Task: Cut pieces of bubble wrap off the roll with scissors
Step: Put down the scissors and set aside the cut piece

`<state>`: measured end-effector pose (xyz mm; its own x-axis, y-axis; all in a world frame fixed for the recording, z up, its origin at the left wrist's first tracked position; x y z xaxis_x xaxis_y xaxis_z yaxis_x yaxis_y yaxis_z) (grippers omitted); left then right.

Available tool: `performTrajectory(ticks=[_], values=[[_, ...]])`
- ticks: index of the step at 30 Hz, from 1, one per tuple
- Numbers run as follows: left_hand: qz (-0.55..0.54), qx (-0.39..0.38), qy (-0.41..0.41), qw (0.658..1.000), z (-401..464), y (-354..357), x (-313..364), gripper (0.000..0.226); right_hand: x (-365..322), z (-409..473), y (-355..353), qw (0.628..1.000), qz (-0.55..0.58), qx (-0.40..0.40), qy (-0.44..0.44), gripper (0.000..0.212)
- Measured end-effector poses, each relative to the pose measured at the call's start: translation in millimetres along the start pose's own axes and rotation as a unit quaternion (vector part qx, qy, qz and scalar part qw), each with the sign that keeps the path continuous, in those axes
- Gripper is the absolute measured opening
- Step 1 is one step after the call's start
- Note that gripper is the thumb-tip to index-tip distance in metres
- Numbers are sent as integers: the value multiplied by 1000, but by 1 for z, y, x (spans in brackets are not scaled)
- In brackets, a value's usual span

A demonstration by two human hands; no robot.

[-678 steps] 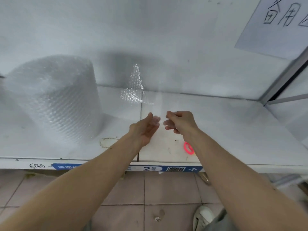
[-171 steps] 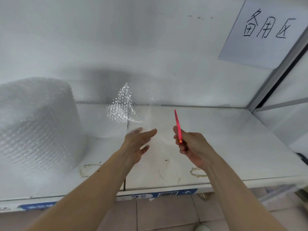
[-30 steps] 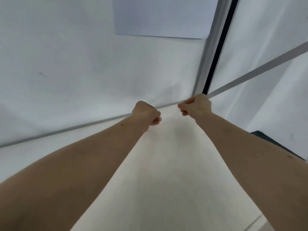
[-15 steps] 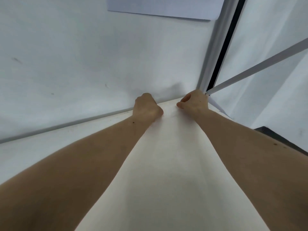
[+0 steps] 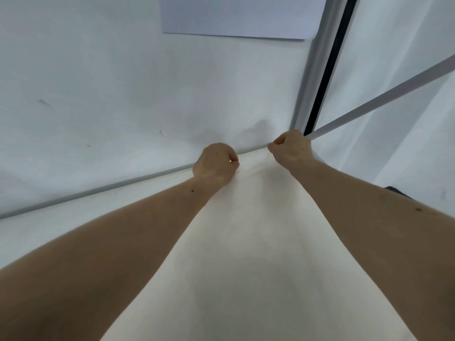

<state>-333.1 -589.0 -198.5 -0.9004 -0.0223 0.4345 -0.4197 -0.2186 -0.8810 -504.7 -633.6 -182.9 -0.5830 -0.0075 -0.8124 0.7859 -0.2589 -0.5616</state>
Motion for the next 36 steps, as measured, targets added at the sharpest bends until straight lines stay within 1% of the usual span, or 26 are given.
performTrajectory(ticks=[3, 10, 14, 18, 20, 23, 25, 27, 32, 36], values=[[0, -1, 4, 1000, 0, -1, 2, 13, -3, -1, -2, 1000, 0, -3, -3, 18], [16, 0, -19, 1000, -2, -12, 2, 16, -8, -6, -7, 1000, -6, -4, -1, 17], [34, -6, -35, 999, -15, -33, 1, 14, -20, -22, -20, 999, -46, -12, -12, 19], [59, -38, -45, 997, -46, -63, -9, 12, -39, -55, -32, 995, -92, -42, -26, 21], [79, -51, -49, 994, -72, -83, -17, 11, -53, -81, -35, 992, -94, -73, -29, 26], [101, -75, -57, 990, -118, -115, -34, 10, -78, -132, -31, 986, -84, -145, -25, 34], [122, -85, -67, 987, -151, -138, -51, 11, -97, -170, -23, 977, -93, -185, -49, 34], [144, -91, -80, 982, -184, -162, -70, 12, -115, -207, -12, 968, -101, -217, -72, 33], [195, -90, -117, 970, -261, -214, -117, 15, -155, -287, 16, 952, -99, -267, -116, 29], [252, -69, -143, 955, -318, -251, -154, 17, -177, -343, 38, 937, -104, -302, -138, 18]])
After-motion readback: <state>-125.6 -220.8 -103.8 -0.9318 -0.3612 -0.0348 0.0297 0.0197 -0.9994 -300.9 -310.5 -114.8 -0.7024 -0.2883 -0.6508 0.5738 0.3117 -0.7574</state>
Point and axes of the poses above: each hand's wrist, its own z-axis towards the middle knuckle, its own y-axis out of the palm, x = y × z, the point moved 2 cm from there along z, towards the middle knuckle, and after that the axes turned 10 degrees about z, right-handed, at the moved point
